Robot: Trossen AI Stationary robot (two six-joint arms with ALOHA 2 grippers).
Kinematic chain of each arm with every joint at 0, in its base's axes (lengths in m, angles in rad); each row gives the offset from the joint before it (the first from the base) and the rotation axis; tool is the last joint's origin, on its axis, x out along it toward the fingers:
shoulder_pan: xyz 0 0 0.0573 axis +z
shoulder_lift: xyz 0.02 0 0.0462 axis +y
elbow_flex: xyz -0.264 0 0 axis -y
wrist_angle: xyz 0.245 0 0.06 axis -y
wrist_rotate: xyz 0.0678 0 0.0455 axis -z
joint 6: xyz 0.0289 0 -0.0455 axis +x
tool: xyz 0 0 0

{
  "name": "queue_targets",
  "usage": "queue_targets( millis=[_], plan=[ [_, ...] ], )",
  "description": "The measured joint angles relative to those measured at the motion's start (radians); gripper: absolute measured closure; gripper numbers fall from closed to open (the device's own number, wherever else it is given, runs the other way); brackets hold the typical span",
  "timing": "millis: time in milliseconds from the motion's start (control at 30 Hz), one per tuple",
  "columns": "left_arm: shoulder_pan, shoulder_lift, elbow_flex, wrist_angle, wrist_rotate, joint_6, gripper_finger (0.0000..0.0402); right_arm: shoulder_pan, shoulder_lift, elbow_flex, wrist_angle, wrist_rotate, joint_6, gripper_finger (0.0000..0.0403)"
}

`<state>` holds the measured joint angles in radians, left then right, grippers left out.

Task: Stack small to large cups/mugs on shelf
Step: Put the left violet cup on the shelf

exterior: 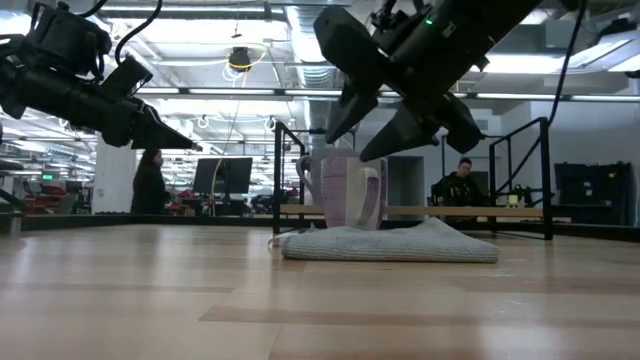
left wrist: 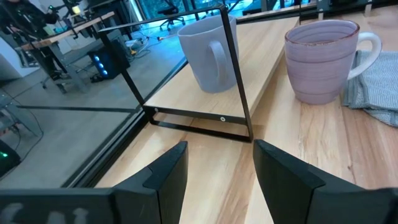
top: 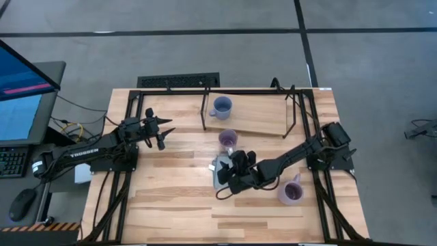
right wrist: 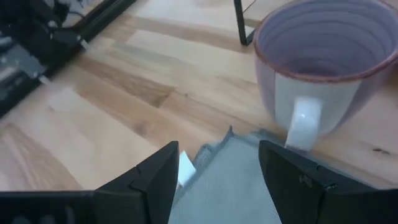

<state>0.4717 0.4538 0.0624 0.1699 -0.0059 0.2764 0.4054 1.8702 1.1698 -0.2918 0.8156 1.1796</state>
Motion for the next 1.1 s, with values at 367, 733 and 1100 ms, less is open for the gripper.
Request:
queue_targets(
  millis=[367,733,1100],
  plan=[
    [0.000,0.000,0.000,0.000,0.000,-0.009,0.0228,0.009,0.000,0.000,-0.124,0.028,0.036,0.0159],
    [0.000,0.000,0.000,-0.002,0.000,-0.010,0.0228,-0.047,0.000,0.000,-0.197,0.022,0.059,0.0159],
    [0.000,0.000,0.000,-0.004,0.000,-0.009,0.0228,-0.103,0.000,0.000,-0.195,-0.037,0.053,0.0159]
  ],
)
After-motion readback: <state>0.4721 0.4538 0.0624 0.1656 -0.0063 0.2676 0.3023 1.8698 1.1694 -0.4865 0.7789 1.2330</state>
